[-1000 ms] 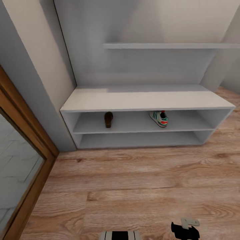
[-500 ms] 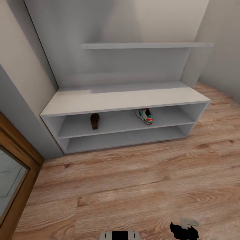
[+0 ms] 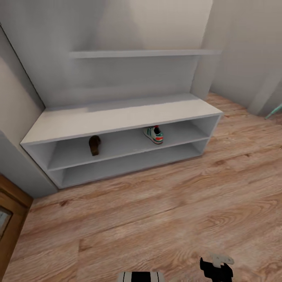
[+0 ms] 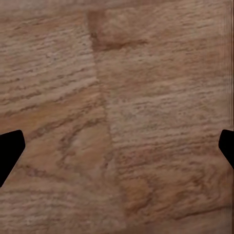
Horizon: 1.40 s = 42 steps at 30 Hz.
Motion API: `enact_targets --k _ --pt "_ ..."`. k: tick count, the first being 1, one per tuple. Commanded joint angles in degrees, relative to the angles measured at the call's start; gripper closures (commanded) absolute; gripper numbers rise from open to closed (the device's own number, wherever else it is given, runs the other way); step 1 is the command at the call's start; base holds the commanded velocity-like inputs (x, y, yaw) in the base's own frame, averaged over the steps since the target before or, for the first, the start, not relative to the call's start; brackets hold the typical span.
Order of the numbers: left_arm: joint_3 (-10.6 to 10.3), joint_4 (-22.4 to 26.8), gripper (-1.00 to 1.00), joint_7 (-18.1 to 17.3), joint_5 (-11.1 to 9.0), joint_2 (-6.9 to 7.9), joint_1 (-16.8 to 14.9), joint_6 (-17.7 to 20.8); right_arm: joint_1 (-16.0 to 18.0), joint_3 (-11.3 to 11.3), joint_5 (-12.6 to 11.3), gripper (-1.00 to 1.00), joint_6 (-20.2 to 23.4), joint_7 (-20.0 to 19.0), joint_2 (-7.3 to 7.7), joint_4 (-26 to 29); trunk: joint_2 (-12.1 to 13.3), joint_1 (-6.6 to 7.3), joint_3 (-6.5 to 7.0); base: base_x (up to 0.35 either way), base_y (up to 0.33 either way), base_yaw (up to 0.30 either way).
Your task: Pick up the two gym shoes and the two sandals from the corridor floor and place them onto the hallstand (shoe rack) in the corridor, making sure they are on the rack and not on the floor. Arrange them so the two gym shoes are next to each other and the two sandals are next to each other.
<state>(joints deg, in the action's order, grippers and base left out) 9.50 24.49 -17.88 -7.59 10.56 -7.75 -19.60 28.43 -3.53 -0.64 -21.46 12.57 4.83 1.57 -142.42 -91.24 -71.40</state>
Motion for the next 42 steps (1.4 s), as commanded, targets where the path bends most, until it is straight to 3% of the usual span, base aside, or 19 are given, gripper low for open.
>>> enact_targets --k 1,42 --pt "0.22 -0.05 -1.00 -0.57 -0.58 -0.01 -0.02 0.05 0.04 -0.33 -0.07 -1.00 -0.34 -0.09 -0.04 -0.07 -0.02 0.01 -0.04 0.000 0.000 -0.268" --pt "-0.03 -0.05 -1.00 -0.09 -0.58 -0.21 0.00 0.00 -0.13 -0.25 -0.06 -1.00 -0.45 -0.09 -0.40 -0.08 -0.02 0.01 -0.04 0.000 0.000 -0.268"
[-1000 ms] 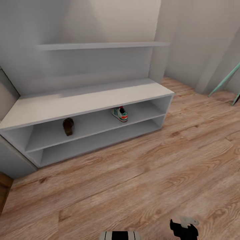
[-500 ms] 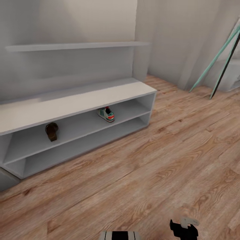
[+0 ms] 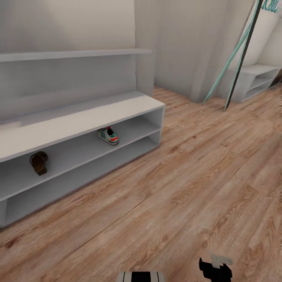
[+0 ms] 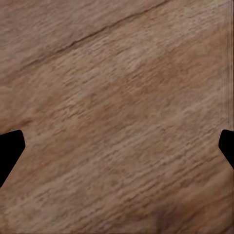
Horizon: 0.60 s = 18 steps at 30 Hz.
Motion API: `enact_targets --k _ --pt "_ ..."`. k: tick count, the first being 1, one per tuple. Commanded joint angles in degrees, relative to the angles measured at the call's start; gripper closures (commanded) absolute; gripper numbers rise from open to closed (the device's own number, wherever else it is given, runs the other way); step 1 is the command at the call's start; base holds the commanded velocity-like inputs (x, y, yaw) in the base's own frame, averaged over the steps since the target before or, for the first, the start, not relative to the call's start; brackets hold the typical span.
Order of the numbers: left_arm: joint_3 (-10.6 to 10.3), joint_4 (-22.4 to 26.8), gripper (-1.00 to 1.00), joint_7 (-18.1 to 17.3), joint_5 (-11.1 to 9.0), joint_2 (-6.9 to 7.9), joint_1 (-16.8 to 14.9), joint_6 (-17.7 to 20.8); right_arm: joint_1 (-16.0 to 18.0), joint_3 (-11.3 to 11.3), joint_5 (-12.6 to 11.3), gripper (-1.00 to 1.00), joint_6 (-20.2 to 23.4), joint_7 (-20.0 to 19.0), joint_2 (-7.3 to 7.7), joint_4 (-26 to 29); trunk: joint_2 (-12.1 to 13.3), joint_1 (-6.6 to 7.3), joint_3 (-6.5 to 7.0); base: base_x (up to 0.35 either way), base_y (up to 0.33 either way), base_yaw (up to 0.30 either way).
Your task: Pick up the two gym shoes and the two sandals from the corridor floor and place them onto the hallstand (shoe rack) in the corridor, making sure they are on the rack and not on the floor. Arrange them so the two gym shoes are next to each other and the two sandals are next to each other.
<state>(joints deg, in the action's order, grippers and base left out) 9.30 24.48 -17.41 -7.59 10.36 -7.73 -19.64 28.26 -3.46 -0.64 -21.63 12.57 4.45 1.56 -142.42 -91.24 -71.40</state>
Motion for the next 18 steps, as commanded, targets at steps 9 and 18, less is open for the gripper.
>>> enact_targets --k 9,18 --pt "0.12 -0.09 -1.00 -0.41 -0.23 -0.07 0.00 0.05 0.04 -0.32 -0.07 -1.00 -0.28 -0.09 -0.03 -0.07 -0.02 0.01 -0.08 0.000 0.000 -0.268" --pt "0.11 -0.13 -1.00 -0.27 -0.24 -0.08 0.00 0.04 0.04 -0.33 -0.07 -1.00 -0.27 -0.09 -0.05 -0.07 -0.02 0.01 -0.26 0.207 0.000 -0.267"
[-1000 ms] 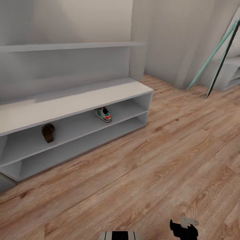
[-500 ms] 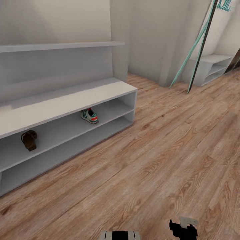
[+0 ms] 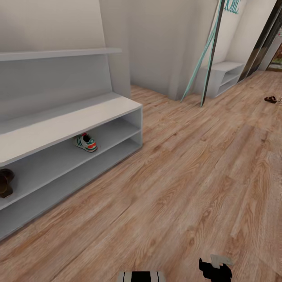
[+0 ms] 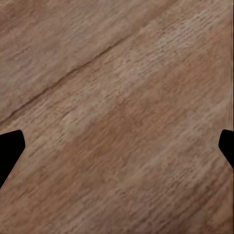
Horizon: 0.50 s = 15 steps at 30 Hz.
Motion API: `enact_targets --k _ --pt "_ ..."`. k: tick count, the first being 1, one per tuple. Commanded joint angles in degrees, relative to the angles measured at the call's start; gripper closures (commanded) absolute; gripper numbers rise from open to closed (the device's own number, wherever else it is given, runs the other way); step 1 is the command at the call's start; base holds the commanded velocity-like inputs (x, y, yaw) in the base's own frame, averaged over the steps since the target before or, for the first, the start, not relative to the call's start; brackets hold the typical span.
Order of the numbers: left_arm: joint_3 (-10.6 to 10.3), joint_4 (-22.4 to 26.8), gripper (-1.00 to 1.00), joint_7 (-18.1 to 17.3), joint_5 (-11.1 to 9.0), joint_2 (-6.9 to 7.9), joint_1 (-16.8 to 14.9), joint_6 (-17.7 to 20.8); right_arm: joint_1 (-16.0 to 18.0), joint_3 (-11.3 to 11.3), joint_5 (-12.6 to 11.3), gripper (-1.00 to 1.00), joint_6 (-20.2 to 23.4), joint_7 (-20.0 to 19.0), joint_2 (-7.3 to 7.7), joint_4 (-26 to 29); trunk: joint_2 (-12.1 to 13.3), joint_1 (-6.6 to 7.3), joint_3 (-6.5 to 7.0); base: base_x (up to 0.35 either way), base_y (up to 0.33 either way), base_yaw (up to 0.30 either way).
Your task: Pick up the two gym shoes and the two sandals from the corridor floor and place them onto the hallstand (shoe rack) in the corridor, making sure they are on the rack and not on the floor. Arrange them so the two gym shoes are next to each other and the two sandals are next to each other.
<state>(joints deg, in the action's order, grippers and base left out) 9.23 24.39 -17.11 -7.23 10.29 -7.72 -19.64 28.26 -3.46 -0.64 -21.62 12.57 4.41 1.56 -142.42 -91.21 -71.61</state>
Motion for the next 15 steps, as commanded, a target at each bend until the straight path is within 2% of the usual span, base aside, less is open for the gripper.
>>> enact_targets --k 1,15 --pt "0.18 -0.03 -1.00 -0.56 -0.63 -0.01 -0.01 0.04 0.04 -0.32 -0.06 -1.00 -0.28 -0.09 -0.01 -0.07 -0.01 -0.02 -0.06 0.302 0.000 -0.267" --pt "0.18 -0.05 -1.00 -0.55 -0.67 -0.01 -0.01 0.04 0.04 -0.32 -0.06 -1.00 -0.32 -0.09 -0.01 -0.07 -0.01 -0.02 -0.38 0.328 0.000 -0.267"
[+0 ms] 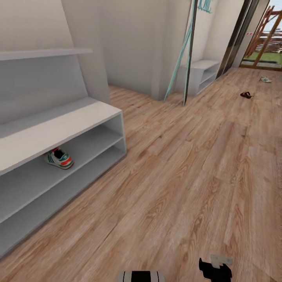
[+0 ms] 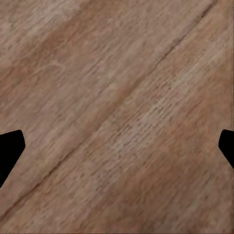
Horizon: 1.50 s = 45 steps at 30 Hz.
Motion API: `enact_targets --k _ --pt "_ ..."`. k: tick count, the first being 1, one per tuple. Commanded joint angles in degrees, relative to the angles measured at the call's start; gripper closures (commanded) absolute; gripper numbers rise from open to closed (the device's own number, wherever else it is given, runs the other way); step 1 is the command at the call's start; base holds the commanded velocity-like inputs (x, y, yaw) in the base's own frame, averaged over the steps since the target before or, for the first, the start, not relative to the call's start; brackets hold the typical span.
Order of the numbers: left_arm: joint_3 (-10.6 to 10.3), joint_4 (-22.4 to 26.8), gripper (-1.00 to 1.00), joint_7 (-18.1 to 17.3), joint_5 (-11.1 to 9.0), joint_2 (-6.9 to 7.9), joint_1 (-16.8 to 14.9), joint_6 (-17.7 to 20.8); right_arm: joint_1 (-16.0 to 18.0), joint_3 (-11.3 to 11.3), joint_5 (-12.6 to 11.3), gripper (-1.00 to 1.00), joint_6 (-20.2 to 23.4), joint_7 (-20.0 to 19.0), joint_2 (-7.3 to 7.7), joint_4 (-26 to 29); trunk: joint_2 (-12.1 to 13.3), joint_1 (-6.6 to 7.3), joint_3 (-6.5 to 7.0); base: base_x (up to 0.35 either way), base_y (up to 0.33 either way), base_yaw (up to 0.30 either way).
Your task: Pick up the two gym shoes and the two sandals from the corridor floor and place them onto the hallstand (shoe rack) in the corridor, making sure they are on the rack and not on the floor. Arrange them so the two gym shoes are next to each other and the two sandals are next to each other.
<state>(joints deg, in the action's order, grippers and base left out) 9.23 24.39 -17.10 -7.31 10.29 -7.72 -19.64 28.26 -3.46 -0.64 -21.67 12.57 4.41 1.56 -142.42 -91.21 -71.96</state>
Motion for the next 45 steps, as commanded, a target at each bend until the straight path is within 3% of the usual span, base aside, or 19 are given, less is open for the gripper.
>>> enact_targets --k 1,18,45 --pt "0.18 -0.05 -1.00 -0.57 -0.62 -0.01 -0.01 0.04 0.04 -0.32 -0.06 -1.00 -0.29 -0.09 -0.01 -0.07 -0.01 -0.02 -0.07 0.335 0.000 -0.267" --pt "0.09 -0.02 -1.00 -0.57 0.01 -1.02 -0.01 0.10 -0.30 -0.32 0.02 -1.00 -0.22 -0.14 -0.10 -0.07 -0.01 -0.02 -0.35 0.336 0.000 -0.267" --pt "0.42 -0.04 -1.00 -0.54 -0.37 -1.02 -0.02 0.13 -0.39 -0.32 0.03 -1.00 -0.31 -0.18 -0.34 -0.07 -0.01 -0.02 -0.34 0.338 0.000 -0.268"
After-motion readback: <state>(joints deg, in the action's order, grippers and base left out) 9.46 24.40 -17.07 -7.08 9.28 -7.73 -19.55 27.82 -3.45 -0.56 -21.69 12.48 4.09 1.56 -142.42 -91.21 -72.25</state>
